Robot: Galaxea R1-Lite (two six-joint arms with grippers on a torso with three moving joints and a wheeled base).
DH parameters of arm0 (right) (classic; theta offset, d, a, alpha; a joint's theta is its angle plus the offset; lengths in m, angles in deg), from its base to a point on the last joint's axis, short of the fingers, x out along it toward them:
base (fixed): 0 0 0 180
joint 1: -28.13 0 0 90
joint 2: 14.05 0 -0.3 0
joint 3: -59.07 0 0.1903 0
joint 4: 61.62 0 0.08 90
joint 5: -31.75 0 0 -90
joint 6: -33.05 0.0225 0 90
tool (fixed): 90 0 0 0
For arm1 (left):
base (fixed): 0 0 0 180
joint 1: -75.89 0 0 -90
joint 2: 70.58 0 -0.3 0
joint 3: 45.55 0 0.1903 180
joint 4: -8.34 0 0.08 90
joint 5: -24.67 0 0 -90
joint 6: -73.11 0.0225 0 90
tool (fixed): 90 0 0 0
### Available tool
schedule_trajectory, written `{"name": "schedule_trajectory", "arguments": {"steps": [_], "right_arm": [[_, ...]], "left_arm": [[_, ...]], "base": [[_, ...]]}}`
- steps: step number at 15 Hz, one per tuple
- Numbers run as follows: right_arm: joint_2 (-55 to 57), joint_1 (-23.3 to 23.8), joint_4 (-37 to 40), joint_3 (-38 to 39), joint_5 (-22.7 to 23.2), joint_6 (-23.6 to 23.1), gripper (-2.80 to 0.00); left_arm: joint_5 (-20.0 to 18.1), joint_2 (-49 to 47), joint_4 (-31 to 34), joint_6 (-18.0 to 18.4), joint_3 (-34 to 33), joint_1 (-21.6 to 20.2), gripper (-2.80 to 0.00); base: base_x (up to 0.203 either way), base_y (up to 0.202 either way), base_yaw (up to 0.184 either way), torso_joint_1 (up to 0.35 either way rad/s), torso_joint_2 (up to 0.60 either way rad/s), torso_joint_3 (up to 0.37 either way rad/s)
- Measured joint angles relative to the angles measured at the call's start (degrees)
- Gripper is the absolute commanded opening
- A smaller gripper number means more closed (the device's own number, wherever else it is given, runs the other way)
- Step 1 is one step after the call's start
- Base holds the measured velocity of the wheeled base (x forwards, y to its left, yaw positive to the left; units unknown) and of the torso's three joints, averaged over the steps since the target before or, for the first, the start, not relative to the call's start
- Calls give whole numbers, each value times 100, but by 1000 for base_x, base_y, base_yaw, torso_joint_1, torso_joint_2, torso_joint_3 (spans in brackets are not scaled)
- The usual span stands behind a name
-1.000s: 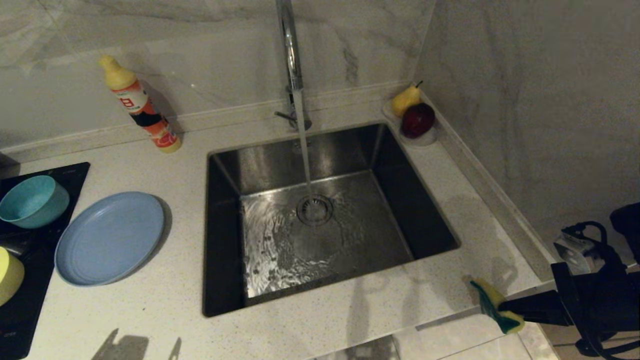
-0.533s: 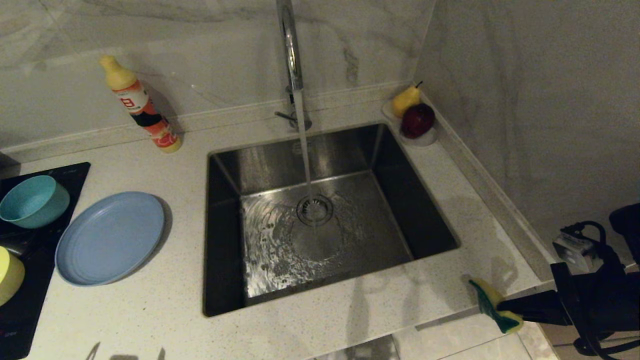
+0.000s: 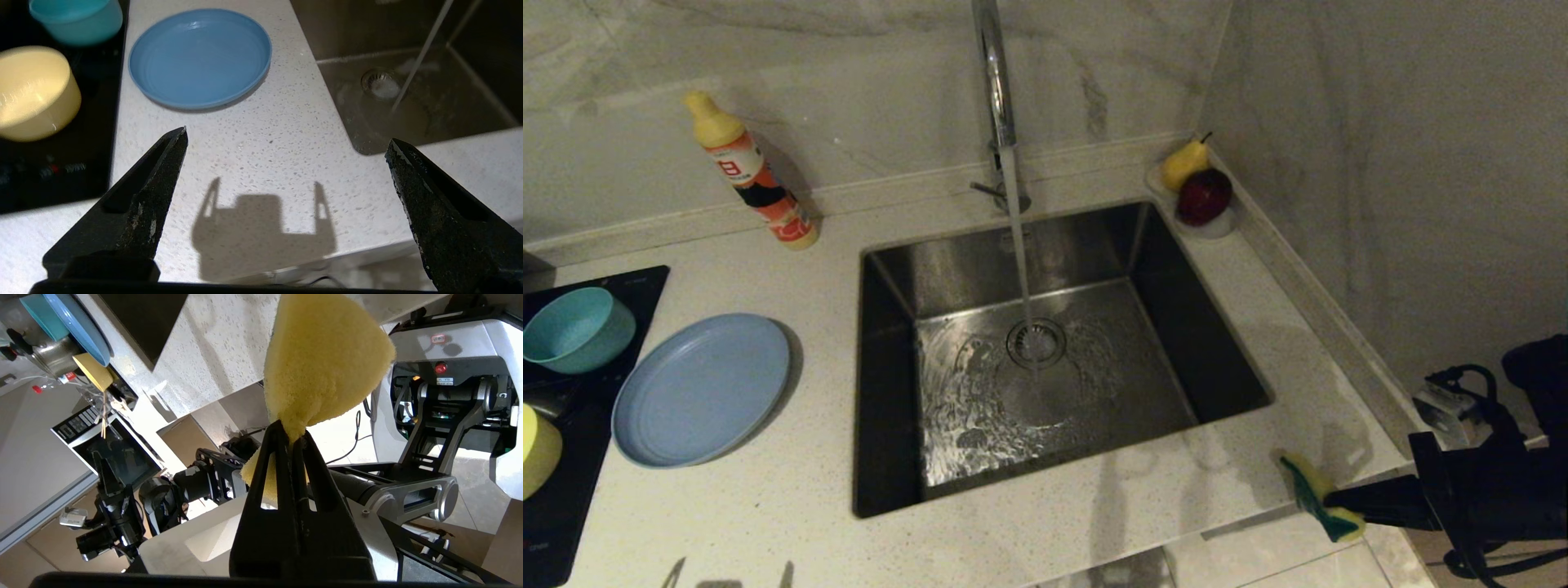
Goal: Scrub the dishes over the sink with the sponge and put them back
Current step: Put down the sponge
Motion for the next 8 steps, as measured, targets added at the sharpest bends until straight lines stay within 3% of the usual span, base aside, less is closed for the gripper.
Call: {"name": "schedule_trajectory", "arguments": {"steps": [5,8], "right_arm": [[-59,-50,0,31,-15,-9,-280],[-105,-53,33,72,-77,-354,-280]], "left_arm": [[-10,0,-529,-96,0,5,0],[7,0,145,-82,0,5,0]], "base": [[0,0,0,0,0,0],[0,0,0,0,0,0]]}}
